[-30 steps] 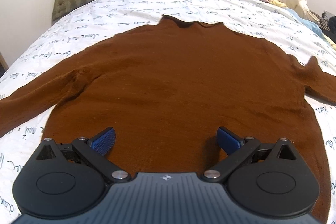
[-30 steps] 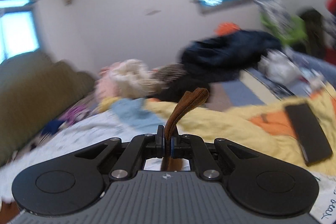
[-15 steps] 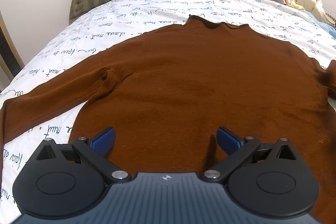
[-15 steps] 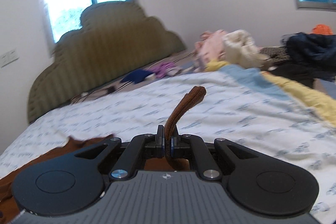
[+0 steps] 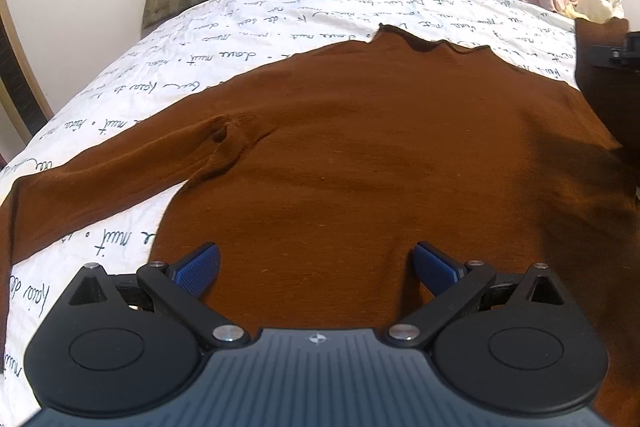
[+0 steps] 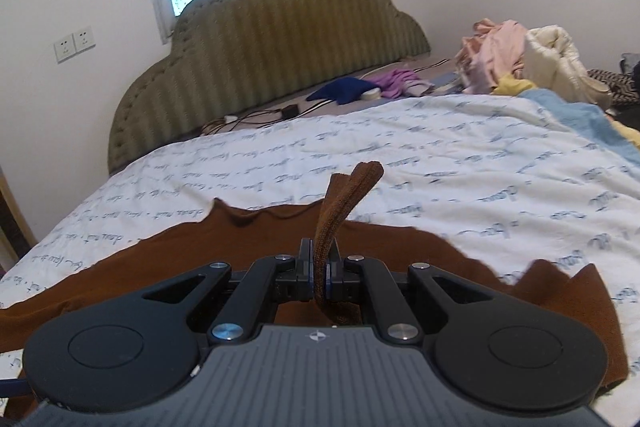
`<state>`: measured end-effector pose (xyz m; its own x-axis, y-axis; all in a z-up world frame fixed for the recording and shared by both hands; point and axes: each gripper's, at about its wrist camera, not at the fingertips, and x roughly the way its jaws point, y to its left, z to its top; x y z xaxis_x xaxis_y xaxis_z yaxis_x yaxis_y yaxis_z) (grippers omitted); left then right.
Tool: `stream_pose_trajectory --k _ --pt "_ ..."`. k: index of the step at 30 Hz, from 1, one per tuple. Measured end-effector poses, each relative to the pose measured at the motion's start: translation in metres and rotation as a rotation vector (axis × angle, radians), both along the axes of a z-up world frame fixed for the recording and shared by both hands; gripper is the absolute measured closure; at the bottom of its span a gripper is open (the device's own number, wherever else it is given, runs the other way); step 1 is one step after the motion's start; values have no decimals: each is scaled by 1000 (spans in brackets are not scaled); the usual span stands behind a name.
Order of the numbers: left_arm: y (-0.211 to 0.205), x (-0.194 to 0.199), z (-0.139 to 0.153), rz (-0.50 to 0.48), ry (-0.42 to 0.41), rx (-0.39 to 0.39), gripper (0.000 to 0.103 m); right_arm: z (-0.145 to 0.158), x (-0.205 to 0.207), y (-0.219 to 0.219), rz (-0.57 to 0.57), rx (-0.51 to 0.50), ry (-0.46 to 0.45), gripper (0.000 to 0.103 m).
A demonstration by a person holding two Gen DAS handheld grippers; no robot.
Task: Fold small clothes
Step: 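Carry the sleeve across the sweater body and open the right gripper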
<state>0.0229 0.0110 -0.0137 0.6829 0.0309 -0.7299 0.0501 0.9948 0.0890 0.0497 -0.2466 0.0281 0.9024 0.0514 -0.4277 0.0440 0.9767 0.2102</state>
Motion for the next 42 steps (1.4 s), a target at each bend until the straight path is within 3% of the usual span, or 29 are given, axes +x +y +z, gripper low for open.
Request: stream_pose_trajectory --k 21,35,42 --pt "52 -5 13 104 -8 -73 0 -17 60 125 210 -80 74 93" --pt "69 -11 19 137 -5 -100 0 -12 77 186 360 -97 48 92" --pt "74 -13 20 147 -1 -103 0 -26 91 202 422 -58 127 89"
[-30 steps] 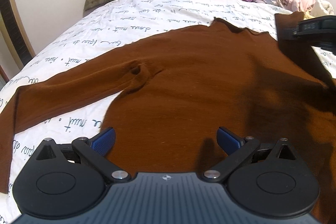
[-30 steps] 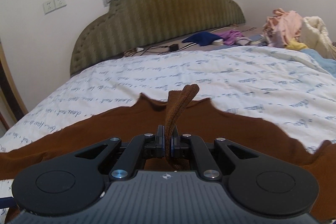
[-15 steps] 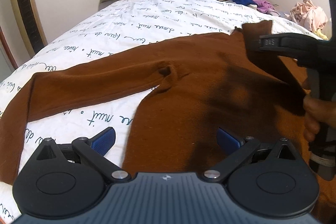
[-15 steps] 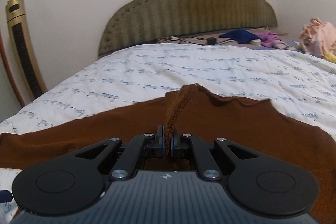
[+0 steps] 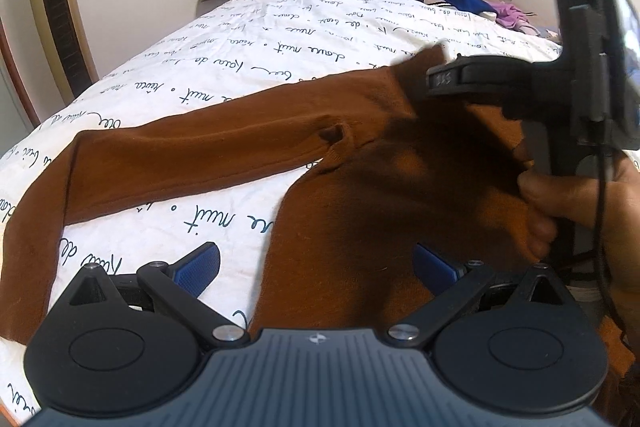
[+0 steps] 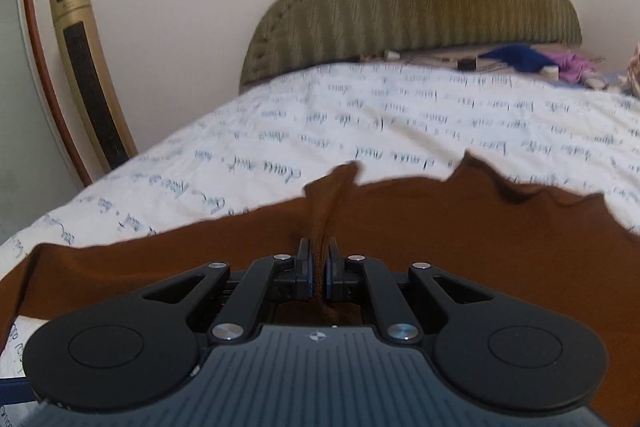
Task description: Fold small clothes
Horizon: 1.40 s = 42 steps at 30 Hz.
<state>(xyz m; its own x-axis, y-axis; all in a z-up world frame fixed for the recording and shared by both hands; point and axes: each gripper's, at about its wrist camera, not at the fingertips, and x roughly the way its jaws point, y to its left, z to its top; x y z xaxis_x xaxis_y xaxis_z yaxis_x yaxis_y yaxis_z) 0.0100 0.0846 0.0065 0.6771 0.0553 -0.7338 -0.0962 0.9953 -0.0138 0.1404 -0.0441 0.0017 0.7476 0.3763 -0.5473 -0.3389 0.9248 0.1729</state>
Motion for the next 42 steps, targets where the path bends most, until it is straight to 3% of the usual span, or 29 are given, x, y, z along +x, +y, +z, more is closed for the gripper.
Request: stream_pose_trajectory --k 1,3,5,9,13,15,18,20,22,24,28,31,35,42 --pt "-1 -1 0 -1 1 0 0 -3 3 1 4 11 25 89" --pt "-1 -1 0 -4 0 2 0 -8 5 -3 13 61 76 75" --pt "-1 -2 1 -4 -2 7 0 -6 2 -8 20 105 84 69" --pt "-2 1 0 -2 4 -4 0 5 -8 -21 43 188 83 63" --pt "-6 0 -1 -12 6 3 0 2 -5 -35 59 315 156 57" --pt "-6 -1 1 -14 0 9 0 -6 -1 -37 39 318 210 57" --pt "-5 -3 3 -8 -6 9 0 -23 3 -35 -16 235 304 57" --pt "-4 -5 5 -1 -11 11 0 -24 -4 -36 -27 238 284 57" --pt "-2 -6 6 12 -16 15 0 -18 -13 -41 -31 268 260 50" --pt "0 -6 8 26 -19 11 0 -16 -19 -43 -22 273 244 35" --pt "-1 -8 8 34 -19 19 0 -11 -30 -40 -46 170 238 35" --pt "-2 -10 9 37 -19 34 0 -2 -45 -41 -56 155 195 33" --pt "-1 -13 11 49 -24 47 0 10 -72 -44 -94 122 107 15" --pt "4 -18 11 82 -21 64 0 19 -106 -45 -94 33 43 6"
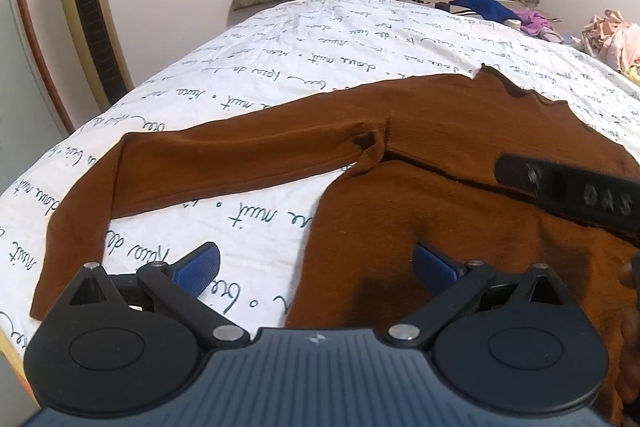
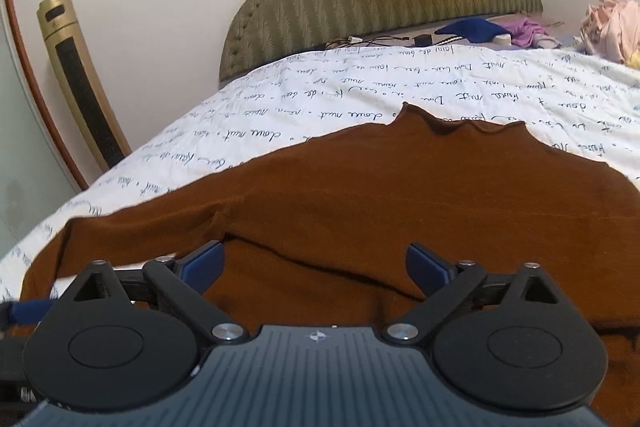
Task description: Fold small clothes
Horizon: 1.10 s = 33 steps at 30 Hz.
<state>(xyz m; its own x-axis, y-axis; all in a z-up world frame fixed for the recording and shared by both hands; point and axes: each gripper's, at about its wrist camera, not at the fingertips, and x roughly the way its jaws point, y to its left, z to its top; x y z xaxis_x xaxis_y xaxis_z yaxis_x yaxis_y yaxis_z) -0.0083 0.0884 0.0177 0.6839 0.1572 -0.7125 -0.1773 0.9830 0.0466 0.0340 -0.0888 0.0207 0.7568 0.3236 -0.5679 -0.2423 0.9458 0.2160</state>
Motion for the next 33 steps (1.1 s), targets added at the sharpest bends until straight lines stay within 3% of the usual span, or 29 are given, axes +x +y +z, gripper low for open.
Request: stream_pose_trajectory --k 20,33 --pt "16 -25 13 36 -28 20 0 -2 -31 18 62 16 12 5" --pt "59 -46 25 145 -58 24 0 8 -40 38 125 23 1 5"
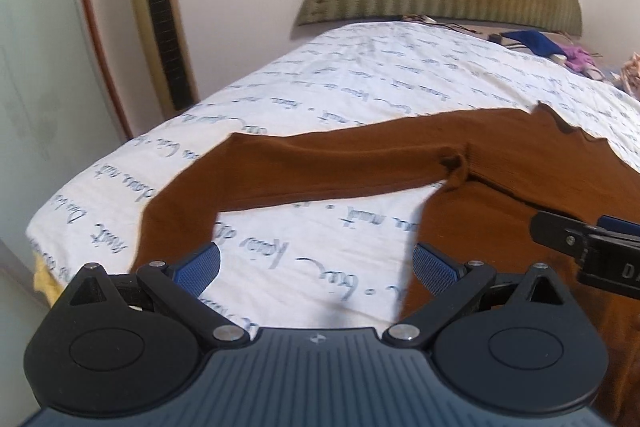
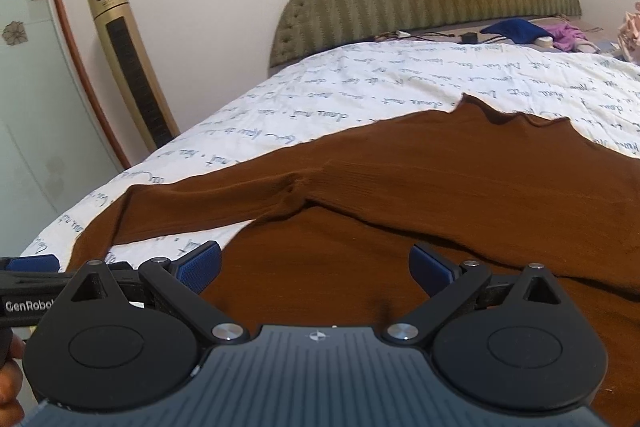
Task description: Fold small clothes
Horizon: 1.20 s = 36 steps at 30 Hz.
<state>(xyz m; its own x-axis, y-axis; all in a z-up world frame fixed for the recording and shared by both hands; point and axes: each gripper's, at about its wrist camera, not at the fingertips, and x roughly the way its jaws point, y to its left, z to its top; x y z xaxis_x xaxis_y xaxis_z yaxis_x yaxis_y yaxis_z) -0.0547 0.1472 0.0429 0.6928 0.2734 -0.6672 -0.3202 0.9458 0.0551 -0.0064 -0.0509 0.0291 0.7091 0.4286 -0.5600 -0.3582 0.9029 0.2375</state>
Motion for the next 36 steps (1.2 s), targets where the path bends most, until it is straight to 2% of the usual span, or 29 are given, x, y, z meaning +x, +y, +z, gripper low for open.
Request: stream_pose_trajectory --k 11,17,21,27,31,33,36 --pt "56 -23 8 90 -14 -58 0 3 -8 37 114 -16 4 6" --pt "121 -47 24 270 -79 -101 0 -1 -9 75 276 28 69 11" --pt "149 -58 28 400 -104 -27 0 -6 -8 109 404 66 135 16" --pt "168 -64 25 426 -114 -59 0 -24 3 159 540 179 316 26" --pt "171 -64 23 435 -110 -69 0 -46 7 189 565 235 430 31" --pt "174 -64 20 441 -105 -68 0 -52 8 196 553 261 444 31" --pt "175 -62 16 449 -92 -78 0 -58 13 202 530 352 480 31"
